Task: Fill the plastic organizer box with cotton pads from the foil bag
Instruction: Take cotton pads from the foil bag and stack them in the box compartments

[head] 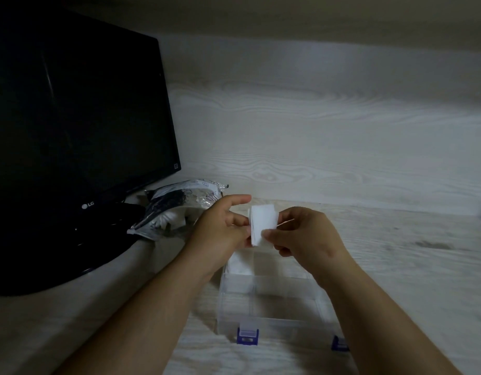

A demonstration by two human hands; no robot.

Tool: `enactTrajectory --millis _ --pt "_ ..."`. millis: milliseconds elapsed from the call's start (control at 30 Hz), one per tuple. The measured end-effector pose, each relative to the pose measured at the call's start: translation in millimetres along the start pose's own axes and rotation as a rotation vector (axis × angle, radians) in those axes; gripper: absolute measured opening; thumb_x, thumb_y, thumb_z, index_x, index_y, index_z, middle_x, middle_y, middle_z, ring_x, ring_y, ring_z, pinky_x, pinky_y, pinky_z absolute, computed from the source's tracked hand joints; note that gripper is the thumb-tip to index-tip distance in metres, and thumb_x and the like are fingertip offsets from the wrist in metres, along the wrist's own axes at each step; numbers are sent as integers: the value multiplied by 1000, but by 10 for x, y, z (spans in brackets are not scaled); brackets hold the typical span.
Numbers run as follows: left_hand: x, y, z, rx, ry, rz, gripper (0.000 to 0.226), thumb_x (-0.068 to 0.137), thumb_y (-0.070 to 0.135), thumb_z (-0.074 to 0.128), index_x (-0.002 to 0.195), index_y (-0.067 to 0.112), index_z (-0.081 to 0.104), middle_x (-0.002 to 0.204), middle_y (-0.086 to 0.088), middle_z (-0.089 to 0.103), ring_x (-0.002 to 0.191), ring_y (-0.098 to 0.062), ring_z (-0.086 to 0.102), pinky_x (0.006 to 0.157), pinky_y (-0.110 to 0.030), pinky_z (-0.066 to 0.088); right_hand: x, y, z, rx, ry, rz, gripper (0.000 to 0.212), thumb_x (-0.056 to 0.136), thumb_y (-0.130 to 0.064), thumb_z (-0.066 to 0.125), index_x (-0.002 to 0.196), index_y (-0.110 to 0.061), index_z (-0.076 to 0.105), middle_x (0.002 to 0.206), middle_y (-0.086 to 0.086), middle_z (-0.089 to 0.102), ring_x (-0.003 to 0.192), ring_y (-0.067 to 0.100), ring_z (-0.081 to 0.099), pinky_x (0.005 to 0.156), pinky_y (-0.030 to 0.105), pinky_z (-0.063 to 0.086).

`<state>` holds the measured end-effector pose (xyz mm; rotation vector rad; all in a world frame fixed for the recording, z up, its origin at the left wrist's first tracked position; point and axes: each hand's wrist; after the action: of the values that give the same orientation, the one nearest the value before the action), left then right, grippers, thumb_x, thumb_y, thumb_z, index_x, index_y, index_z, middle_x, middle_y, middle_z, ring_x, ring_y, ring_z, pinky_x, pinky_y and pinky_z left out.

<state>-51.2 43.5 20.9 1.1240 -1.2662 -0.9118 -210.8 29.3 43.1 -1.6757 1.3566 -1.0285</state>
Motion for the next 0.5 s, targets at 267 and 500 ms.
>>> enactTrajectory --millis 267,500 --pt "-17 20 19 162 57 98 23 84 -2 69 87 13 51 67 -5 62 56 -9 61 51 -15 46 -14 -32 -63 42 -30 2 25 77 -11 79 78 -11 54 68 7 64 58 14 59 62 32 55" --pt "10 -120 36 486 61 116 18 78 20 78 74 30 63 73 6 63 70 -15 62 65 -29 51 16 -11 -130 -33 -89 69 11 77 5 72 75 -5 68 68 11 69 59 20 65 67 36 60"
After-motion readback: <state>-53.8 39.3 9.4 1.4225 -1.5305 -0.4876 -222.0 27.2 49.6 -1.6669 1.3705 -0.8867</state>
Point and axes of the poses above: each hand's wrist, its own x-axis towards the middle knuckle, its own z-axis out of the palm, y = z × x
